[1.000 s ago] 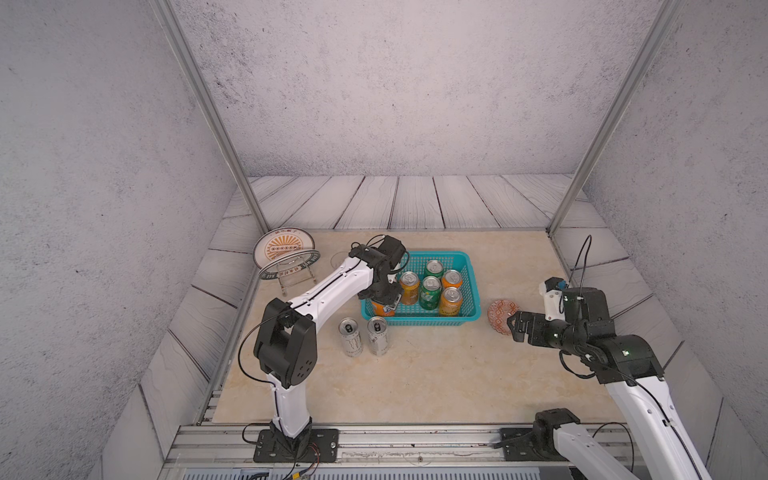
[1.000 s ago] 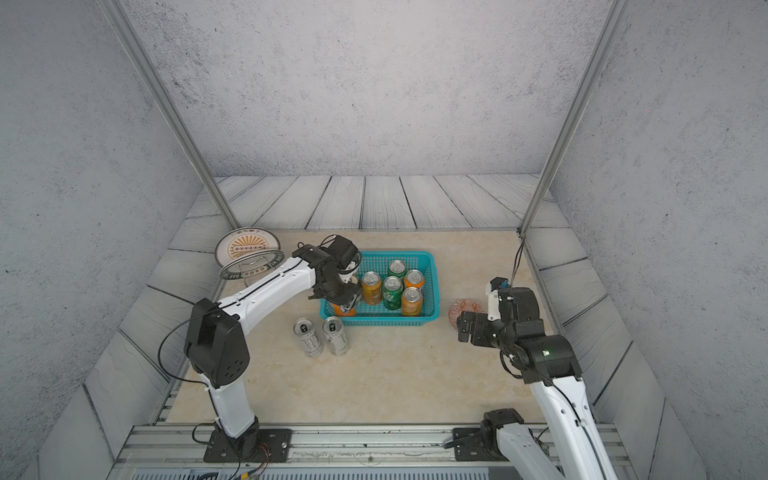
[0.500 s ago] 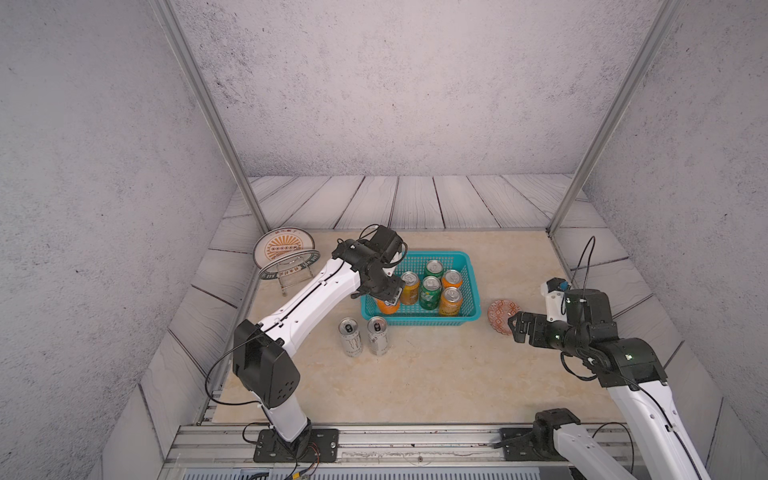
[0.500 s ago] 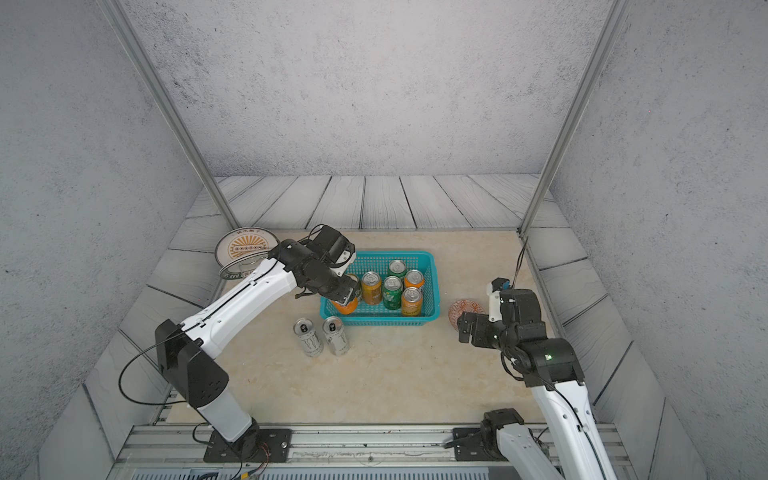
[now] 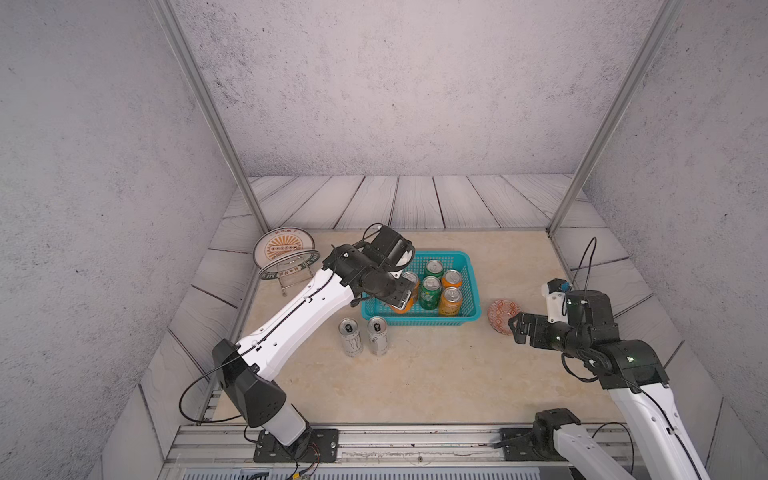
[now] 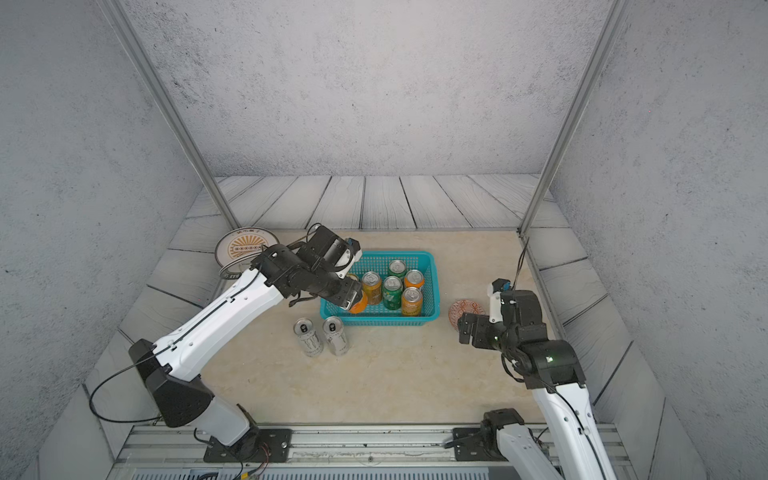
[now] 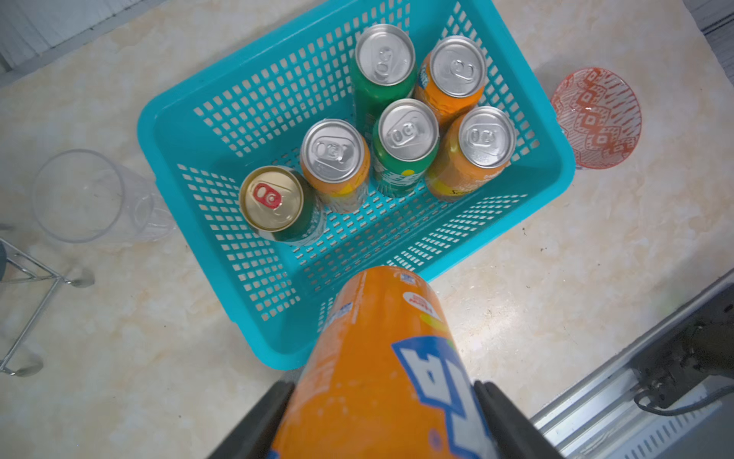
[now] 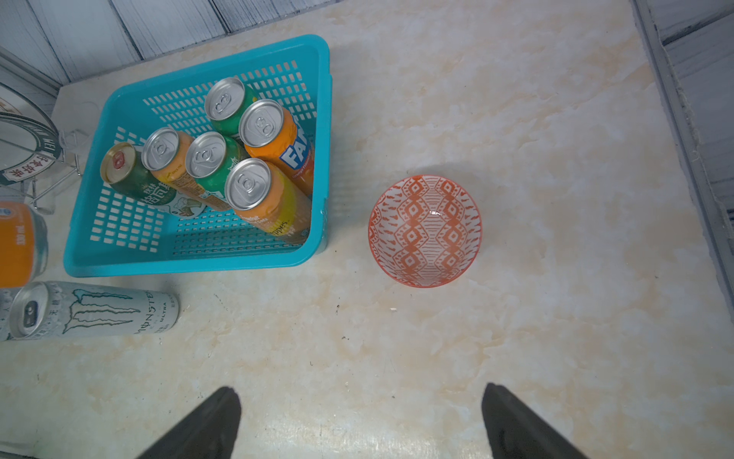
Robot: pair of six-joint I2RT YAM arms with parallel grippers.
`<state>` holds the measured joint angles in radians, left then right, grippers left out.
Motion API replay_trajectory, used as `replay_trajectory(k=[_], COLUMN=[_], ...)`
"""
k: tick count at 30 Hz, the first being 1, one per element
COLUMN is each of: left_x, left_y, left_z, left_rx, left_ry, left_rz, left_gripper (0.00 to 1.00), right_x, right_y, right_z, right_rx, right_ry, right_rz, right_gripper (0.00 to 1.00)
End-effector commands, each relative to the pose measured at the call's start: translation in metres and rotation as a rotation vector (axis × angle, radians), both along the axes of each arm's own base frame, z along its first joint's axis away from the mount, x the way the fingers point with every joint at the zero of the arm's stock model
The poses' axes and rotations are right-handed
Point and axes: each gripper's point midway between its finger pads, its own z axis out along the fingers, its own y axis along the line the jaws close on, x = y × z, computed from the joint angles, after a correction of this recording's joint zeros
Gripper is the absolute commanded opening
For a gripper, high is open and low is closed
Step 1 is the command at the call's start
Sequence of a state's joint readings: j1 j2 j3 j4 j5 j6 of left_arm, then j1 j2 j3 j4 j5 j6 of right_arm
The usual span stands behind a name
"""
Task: Take out the drinks from the basket
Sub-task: Pick up the drink from the basket, then place the drink at the center of the board.
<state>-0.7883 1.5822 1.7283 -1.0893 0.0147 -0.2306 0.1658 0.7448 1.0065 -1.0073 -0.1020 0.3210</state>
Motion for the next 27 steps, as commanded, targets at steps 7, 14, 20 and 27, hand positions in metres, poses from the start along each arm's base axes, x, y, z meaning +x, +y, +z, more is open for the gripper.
replay_trajectory(k=[7,14,20,27], left_x=[-0.020,-0.029,-0.033,-0.037], left_y=[-0.036,-0.045,-0.048,-0.052], left_z=[0.021,0.003,-0.020,-0.036], left_rx=[-0.045,0.006,0.071,0.101], left_ry=[-0.061,-0.035,-0.006,0.016], left_rz=[-0.087,-0.116,-0.130,-0.142], left_gripper=[0.62,0.62,0.62,0.62], right_x=[-0.002,-0.001,0.001,0.001], right_y=[-0.002,-0.002,-0.001,-0.002], right_z=[-0.001,-0.002,-0.001,0.000], right_rx=[-0.002,-0.005,-0.005,-0.008], right_ry=[0.006,0.010,0.009,0.010], right_rz=[-0.009,-0.006,-0.005,-0.007], right_gripper=[0.99,0.99,0.99,0.99])
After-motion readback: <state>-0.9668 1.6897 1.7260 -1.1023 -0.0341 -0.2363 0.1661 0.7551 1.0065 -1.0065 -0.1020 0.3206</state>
